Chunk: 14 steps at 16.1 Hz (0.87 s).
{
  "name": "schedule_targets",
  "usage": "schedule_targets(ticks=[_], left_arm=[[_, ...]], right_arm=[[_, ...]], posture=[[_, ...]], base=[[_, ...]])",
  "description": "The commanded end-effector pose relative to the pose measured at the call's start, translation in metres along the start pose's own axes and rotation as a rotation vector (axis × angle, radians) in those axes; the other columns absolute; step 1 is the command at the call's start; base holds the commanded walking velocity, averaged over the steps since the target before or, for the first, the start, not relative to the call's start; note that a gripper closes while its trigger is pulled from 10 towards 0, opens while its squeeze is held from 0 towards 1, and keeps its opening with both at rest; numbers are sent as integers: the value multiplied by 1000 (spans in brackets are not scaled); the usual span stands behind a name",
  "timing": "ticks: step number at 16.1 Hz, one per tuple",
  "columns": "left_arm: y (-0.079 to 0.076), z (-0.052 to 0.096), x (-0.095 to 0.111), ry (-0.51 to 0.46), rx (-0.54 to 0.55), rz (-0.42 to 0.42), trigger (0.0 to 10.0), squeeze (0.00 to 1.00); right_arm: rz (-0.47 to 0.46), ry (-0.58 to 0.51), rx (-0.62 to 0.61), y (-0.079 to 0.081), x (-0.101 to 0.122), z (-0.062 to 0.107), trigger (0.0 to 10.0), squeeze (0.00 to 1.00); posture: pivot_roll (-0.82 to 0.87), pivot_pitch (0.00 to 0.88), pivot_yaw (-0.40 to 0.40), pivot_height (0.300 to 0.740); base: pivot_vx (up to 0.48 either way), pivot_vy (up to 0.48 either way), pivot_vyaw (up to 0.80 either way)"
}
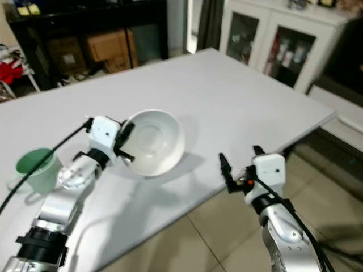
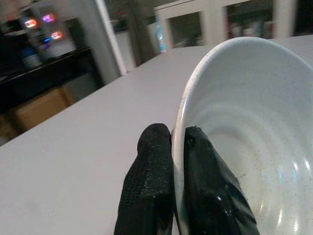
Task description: Setting the table
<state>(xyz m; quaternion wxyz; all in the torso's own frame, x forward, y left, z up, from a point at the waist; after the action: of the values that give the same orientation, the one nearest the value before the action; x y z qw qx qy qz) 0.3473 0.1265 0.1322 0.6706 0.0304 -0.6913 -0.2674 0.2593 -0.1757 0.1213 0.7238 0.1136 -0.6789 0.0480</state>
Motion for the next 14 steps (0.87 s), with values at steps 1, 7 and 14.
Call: schedule_targets(ticks=[1, 7, 14], left_arm=[[20, 1, 4, 2, 50, 4, 10000, 0], [14, 1, -10, 191, -16, 147, 10000, 0], [28, -3, -20, 406, 86, 260, 10000, 0]], right_arm=[[-21, -2, 52, 10, 2, -2, 10000, 0], [-50, 45, 171, 22, 0, 0, 10000, 0], [-100, 151, 480, 52, 4, 18, 10000, 0]], posture=[[-96, 0, 12, 740], [-89, 0, 11, 740], [-90, 0, 17, 740]], base=[[0, 0, 0], [0, 0, 0], [0, 0, 0]])
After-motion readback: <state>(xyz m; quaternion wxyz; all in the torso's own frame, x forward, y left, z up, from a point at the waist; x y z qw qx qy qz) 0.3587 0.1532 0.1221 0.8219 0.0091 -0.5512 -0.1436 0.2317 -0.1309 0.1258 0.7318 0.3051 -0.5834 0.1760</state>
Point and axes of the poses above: a point about 5 cm out from each wrist's last joint towards the gripper, its own z axis pointing back from the gripper into the wrist, its own x axis along the axis of the wrist's last joint, y = z × x, the point moved 4 cm from there along -z, pointing out of the wrist towards the gripper, and after that the axes turned 10 degrees about -z, right-handed, at the moved point
